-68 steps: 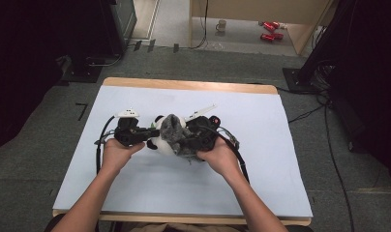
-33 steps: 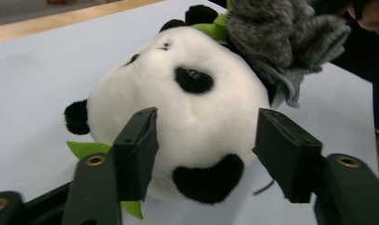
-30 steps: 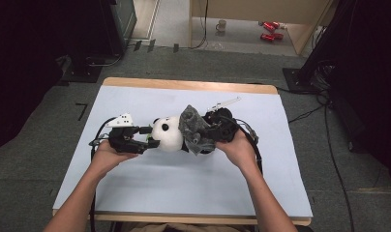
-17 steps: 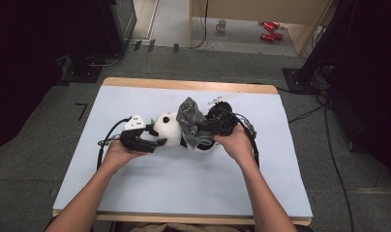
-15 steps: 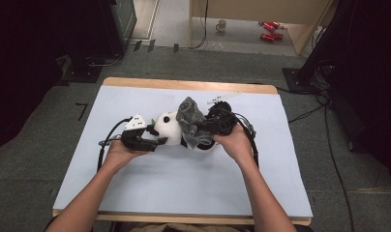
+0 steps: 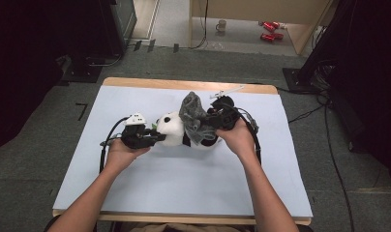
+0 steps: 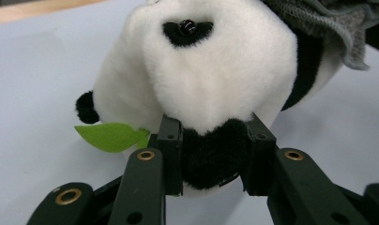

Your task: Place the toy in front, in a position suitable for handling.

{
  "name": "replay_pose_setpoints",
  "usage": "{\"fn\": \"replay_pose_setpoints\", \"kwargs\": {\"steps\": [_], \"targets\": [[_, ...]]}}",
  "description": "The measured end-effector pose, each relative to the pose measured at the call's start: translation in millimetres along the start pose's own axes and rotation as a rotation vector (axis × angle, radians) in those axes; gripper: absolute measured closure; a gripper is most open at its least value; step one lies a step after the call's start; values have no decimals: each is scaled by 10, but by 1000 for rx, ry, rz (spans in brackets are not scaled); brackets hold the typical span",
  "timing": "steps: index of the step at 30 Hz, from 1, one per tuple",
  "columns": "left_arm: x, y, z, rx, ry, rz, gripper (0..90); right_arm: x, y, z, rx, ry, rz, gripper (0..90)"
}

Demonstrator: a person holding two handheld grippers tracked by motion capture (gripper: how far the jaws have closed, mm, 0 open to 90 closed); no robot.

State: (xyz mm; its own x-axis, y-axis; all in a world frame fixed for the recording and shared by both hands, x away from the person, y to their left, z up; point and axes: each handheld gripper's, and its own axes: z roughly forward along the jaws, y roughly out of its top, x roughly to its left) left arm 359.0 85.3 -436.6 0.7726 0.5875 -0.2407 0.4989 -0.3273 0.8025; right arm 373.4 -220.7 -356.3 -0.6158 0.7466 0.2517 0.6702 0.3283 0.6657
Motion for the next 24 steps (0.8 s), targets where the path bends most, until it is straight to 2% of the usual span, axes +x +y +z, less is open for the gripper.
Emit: {"fn": "replay_pose_setpoints", "kwargs": {"steps": [1,4,5,7,9,11,14,15,16,17,18,19,20,21,22,24], "targets": [[-10,10,-13,3,-8,-14,678,-30,25,-56,-8,-11,4,804],[-58,35,-53,23,-12,-18,678,-46,67,-159,-26,-50,1,804],[-72,39,-66,28,-15,-28,678,-46,67,-159,-26,-50,1,804],[-86,39,-92,39,-11,-43,677,-67,109,-273,-62,-80,11,805],[-84,33,-106,41,-5,-57,677,-75,123,-308,-71,-89,16,804],[-78,39,-106,35,-8,-82,676,-80,154,-360,-94,-76,38,805],[-112,62,-104,29,2,-90,674,-20,210,-401,-141,6,68,805],[-129,73,-100,27,9,-93,673,75,255,-396,-163,78,58,804],[-129,73,-100,27,9,-93,673,141,279,-390,-163,87,45,805],[-130,76,-99,27,11,-97,673,141,279,-390,-163,87,45,805],[-128,77,-100,28,10,-102,673,204,304,-381,-163,100,32,805],[-126,77,-101,29,10,-103,671,325,353,-355,-164,132,17,805],[-123,78,-104,31,11,-107,671,325,353,-355,-164,132,17,805],[-121,77,-104,30,10,-114,671,387,374,-338,-161,144,10,805],[-121,77,-104,30,11,-114,671,500,412,-298,-156,177,-5,805],[-123,79,-106,30,12,-114,670,602,440,-249,-147,190,-22,805]]}}
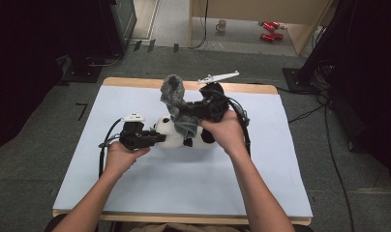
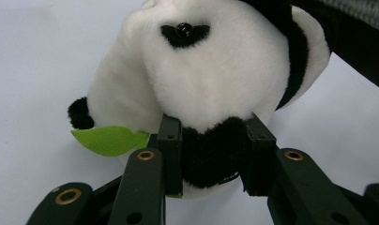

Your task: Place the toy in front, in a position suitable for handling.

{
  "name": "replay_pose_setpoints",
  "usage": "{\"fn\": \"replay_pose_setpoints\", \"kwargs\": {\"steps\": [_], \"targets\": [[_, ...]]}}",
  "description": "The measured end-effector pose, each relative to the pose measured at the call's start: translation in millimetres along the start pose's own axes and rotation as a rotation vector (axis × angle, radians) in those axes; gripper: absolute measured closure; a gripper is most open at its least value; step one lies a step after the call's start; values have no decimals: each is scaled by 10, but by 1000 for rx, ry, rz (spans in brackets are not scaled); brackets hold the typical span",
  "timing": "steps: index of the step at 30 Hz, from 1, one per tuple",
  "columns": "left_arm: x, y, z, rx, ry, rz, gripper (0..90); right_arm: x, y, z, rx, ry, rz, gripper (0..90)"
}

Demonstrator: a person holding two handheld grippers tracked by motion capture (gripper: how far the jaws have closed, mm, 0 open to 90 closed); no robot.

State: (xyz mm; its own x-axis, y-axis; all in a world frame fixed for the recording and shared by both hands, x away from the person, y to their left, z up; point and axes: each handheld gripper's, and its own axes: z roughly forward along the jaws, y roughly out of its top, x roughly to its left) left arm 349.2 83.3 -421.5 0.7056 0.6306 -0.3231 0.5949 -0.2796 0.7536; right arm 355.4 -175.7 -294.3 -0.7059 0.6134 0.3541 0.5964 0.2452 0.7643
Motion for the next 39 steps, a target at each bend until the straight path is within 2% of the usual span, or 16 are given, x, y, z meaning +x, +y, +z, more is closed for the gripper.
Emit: {"fn": "replay_pose_setpoints", "kwargs": {"steps": [3,7,11,12,15,16,17,20,23,25,26,29,31,33,36,39], "targets": [[-3,2,-3,-2,2,0,670,60,3,81,9,25,4,805],[7,12,-25,-11,-18,-25,670,93,-73,285,39,57,21,805],[16,15,-27,-13,-18,-37,671,-11,-244,538,99,53,73,805],[15,16,-27,-13,-17,-38,670,-61,-322,634,118,33,84,805],[34,14,-19,-1,-19,-63,670,-130,-388,692,120,18,91,805],[45,14,-20,1,-21,-68,670,-130,-388,692,120,18,91,805],[53,14,-19,3,-19,-69,670,-141,-399,687,134,-8,63,806],[79,26,-26,12,-21,-82,670,-164,-395,651,148,-28,68,806],[99,46,-59,26,-30,-109,674,-265,-385,492,167,-112,57,806],[101,60,-126,44,-47,-133,675,-305,-392,435,165,-113,65,805],[101,71,-165,52,-54,-144,677,-354,-399,319,159,-111,73,805],[118,77,-246,66,-49,-154,678,-369,-390,236,164,-128,65,805],[153,45,-240,63,-39,-170,678,-434,-389,179,171,-145,64,805],[191,27,-224,52,-51,-197,678,-464,-390,168,170,-143,74,805],[203,55,-208,46,-48,-210,678,-536,-370,147,163,-142,85,805],[253,72,-174,30,-56,-251,677,-600,-309,81,159,-166,92,805]]}}
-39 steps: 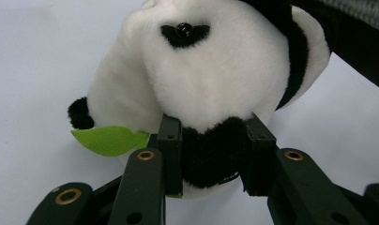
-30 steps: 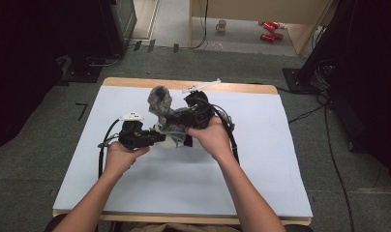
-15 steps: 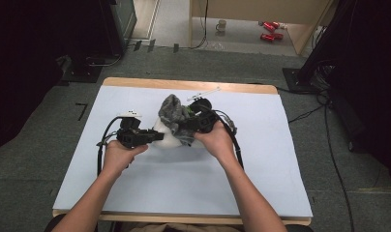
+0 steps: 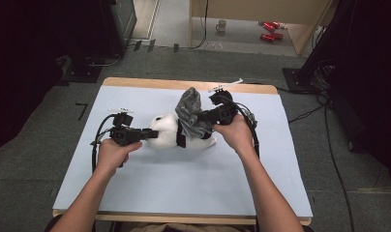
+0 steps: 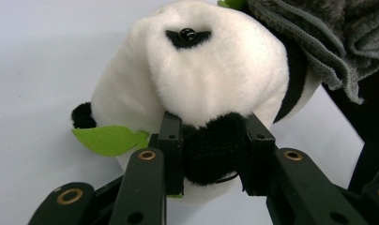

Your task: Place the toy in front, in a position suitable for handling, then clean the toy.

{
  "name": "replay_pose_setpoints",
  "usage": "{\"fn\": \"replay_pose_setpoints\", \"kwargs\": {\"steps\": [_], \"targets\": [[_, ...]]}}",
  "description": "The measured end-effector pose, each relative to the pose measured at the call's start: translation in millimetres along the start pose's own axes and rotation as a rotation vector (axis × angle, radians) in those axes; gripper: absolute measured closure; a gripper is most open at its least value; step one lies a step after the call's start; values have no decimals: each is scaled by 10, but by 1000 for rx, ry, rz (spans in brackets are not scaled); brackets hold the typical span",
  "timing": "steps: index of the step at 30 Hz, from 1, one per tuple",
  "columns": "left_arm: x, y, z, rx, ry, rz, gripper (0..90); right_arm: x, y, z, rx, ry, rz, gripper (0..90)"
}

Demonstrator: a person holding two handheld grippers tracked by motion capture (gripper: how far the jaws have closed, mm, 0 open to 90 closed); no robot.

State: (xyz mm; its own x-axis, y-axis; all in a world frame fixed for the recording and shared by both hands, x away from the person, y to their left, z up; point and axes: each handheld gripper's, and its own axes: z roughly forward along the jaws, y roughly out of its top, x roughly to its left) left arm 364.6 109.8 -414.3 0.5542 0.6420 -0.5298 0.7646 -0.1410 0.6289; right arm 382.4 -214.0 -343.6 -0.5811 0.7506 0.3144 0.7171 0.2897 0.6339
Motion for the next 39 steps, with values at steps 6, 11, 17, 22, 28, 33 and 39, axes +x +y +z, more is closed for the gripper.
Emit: {"fn": "replay_pose_setpoints", "kwargs": {"steps": [6,11,17,22,28,33,39], "targets": [[69,17,26,-19,6,-19,678,-54,83,-122,-24,-7,16,805],[87,24,23,-17,6,-18,677,-52,170,-162,-26,-24,6,805],[70,31,31,-16,9,1,676,-129,186,-304,-43,-56,24,805],[52,42,72,-11,9,3,675,-149,167,-361,-45,-34,37,804],[42,50,97,-11,3,-4,675,103,261,-373,-73,39,2,804],[43,60,108,-15,0,-10,674,370,391,-326,-76,69,-49,804],[53,64,104,-12,-2,-17,673,711,541,-145,-53,117,-104,804]]}}
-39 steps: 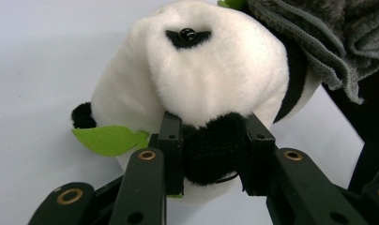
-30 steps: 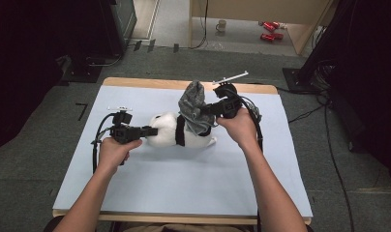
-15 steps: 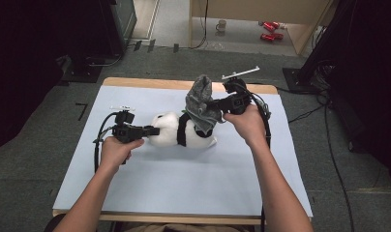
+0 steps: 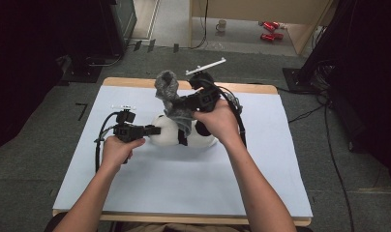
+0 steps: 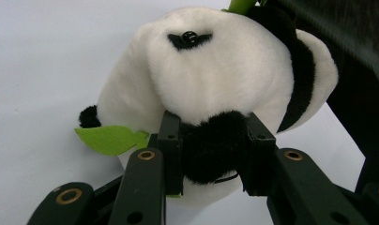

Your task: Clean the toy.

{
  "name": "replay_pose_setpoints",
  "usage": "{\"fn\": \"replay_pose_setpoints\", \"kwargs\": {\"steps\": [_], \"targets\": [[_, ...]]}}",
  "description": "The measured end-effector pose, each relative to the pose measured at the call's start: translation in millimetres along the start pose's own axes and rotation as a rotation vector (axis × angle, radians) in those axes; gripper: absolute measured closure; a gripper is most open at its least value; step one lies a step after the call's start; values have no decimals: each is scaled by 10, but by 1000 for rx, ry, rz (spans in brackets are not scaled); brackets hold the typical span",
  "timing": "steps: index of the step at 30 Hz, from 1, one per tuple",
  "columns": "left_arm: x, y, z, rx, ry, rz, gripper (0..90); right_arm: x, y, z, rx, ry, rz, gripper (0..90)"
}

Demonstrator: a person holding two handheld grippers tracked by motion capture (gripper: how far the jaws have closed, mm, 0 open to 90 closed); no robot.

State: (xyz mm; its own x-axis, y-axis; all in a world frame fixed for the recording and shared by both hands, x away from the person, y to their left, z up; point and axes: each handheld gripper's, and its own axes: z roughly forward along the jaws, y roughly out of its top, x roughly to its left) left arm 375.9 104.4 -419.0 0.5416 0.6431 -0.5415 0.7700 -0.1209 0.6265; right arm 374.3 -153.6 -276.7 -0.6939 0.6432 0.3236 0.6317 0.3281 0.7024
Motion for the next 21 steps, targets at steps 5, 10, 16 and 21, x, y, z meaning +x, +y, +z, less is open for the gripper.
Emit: {"fn": "replay_pose_setpoints", "kwargs": {"steps": [5,10,16,21], "targets": [[-5,-2,5,-12,-1,-9,673,77,-28,226,43,20,-2,804],[-1,-5,-1,-9,-1,-7,672,34,-157,525,92,44,29,804],[-8,-9,1,-8,8,-3,672,-77,-313,779,128,23,66,804],[11,-21,7,-7,23,1,674,-130,-385,811,156,-29,36,807]]}}
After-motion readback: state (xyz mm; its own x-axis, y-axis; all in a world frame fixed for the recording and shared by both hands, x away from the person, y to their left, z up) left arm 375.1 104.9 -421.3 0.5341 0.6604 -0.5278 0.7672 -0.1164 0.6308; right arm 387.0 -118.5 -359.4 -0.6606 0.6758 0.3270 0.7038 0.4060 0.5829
